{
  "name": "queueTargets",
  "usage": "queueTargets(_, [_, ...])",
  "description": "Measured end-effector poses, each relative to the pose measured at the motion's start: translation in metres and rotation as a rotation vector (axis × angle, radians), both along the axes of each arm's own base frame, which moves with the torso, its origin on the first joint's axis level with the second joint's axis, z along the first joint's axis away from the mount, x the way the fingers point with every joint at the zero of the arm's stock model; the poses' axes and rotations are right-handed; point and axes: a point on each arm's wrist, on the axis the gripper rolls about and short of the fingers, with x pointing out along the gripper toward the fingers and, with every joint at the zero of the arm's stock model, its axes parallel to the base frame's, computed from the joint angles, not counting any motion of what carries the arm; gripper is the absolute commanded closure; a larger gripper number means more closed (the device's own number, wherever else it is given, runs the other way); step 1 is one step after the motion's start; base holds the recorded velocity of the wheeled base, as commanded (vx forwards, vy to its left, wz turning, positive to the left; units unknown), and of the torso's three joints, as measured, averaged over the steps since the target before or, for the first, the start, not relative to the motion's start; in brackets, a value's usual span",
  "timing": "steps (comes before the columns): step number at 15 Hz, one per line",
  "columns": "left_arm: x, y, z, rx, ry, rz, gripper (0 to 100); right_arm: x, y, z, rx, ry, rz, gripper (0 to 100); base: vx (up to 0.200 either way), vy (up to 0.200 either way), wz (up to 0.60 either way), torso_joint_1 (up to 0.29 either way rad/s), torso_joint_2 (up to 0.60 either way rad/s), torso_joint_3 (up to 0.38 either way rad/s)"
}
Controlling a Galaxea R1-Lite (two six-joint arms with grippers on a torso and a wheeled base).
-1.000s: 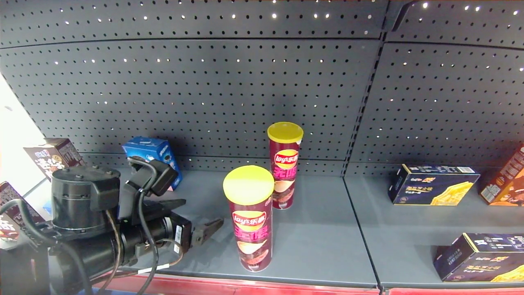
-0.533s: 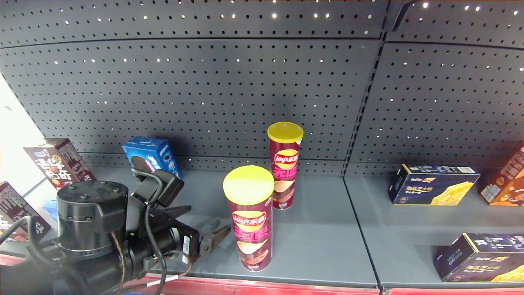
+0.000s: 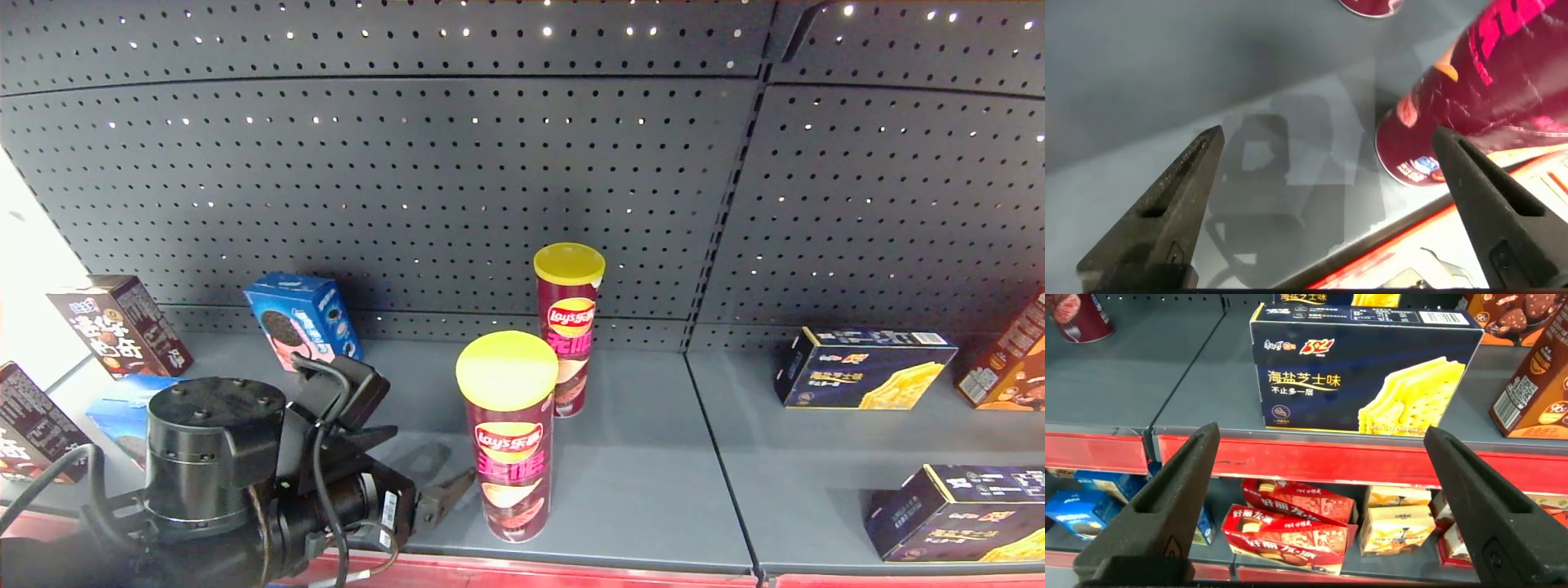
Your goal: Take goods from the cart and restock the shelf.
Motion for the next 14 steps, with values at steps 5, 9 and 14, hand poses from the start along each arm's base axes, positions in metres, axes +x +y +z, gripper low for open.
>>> queueTargets(5, [0.0002, -0.0039, -0.0017, -0.010, 0.014, -0.006, 0, 0.0000, 0.0000, 0.0000, 0.000, 0.000, 0.000, 0, 0.000, 0.000, 0.00, 0.000, 0.00, 0.000])
queueTargets(9, [0.0000, -0.0071, -0.0023, -0.016, 0.021, -0.012, 0, 0.0000, 0.0000, 0.0000, 0.000, 0.000, -0.001, 0, 0.000, 0.000, 0.00, 0.000, 0.00, 0.000])
queueTargets(14, [0.0006, -0.0095, -0.0041, -0.012, 0.028, -0.019, 0, 0.0000, 0.0000, 0.0000, 0.000, 0.000, 0.000, 0, 0.000, 0.000, 0.00, 0.000, 0.00, 0.000])
